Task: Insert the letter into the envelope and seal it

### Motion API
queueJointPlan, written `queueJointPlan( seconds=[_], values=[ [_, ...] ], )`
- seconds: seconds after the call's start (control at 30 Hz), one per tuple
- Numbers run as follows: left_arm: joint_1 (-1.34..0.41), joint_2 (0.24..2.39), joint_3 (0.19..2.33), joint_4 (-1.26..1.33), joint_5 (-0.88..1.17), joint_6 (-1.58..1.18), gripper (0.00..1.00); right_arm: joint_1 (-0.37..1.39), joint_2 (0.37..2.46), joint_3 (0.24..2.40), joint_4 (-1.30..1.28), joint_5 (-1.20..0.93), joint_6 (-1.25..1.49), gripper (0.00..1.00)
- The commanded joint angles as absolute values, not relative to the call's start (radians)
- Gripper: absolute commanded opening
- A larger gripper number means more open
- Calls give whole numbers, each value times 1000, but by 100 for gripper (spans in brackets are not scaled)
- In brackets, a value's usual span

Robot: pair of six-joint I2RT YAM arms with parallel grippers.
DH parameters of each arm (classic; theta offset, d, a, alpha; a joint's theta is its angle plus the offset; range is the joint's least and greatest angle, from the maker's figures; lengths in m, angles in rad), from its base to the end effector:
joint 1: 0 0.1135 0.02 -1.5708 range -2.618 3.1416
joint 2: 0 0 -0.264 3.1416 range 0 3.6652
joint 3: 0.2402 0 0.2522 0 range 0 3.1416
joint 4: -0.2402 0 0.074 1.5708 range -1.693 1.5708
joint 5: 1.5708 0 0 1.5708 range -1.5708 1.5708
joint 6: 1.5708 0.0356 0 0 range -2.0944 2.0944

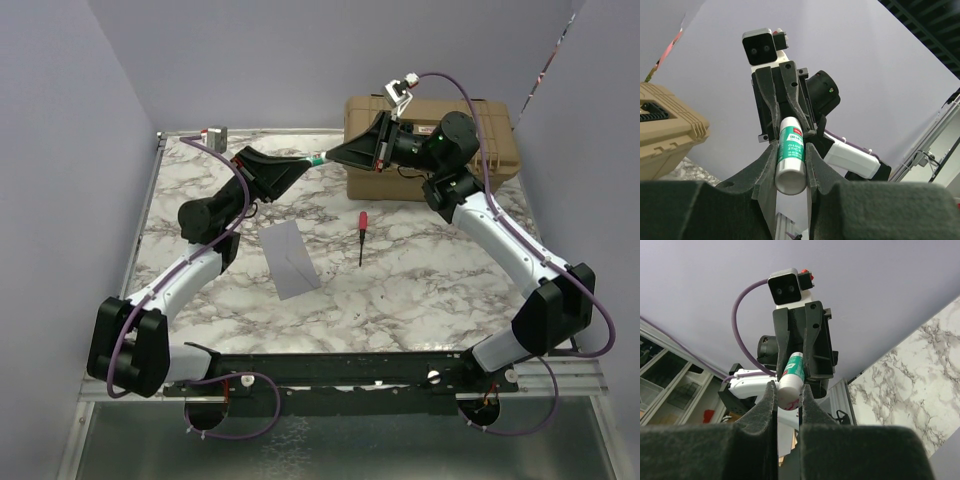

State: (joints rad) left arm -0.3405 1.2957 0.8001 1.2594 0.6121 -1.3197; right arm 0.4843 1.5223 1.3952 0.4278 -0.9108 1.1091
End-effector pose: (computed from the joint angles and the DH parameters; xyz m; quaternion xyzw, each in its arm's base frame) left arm 0.2446 -0.1084 0.3752 0.0685 0.4607 -0.7270 0.5045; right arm 0.2961 0.1875 0.4340 -0.1732 0.6158 0.6994 0.3189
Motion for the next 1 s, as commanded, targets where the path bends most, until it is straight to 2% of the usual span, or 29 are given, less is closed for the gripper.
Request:
queueJointPlan(
  seconds=[0.0, 0.63, 0.97],
  values=[
    [-425, 1336, 841, 1258, 799, -1307, 0, 567, 1577, 1411, 449, -984, 1151, 0],
    [-431, 1394, 950, 1259, 788, -1274, 0, 625, 1645, 1456, 380, -1015, 1153, 0],
    [-445, 1432, 992, 1259, 866, -1280, 0, 644, 1669, 1458, 332, -1020, 1160, 0]
  ],
)
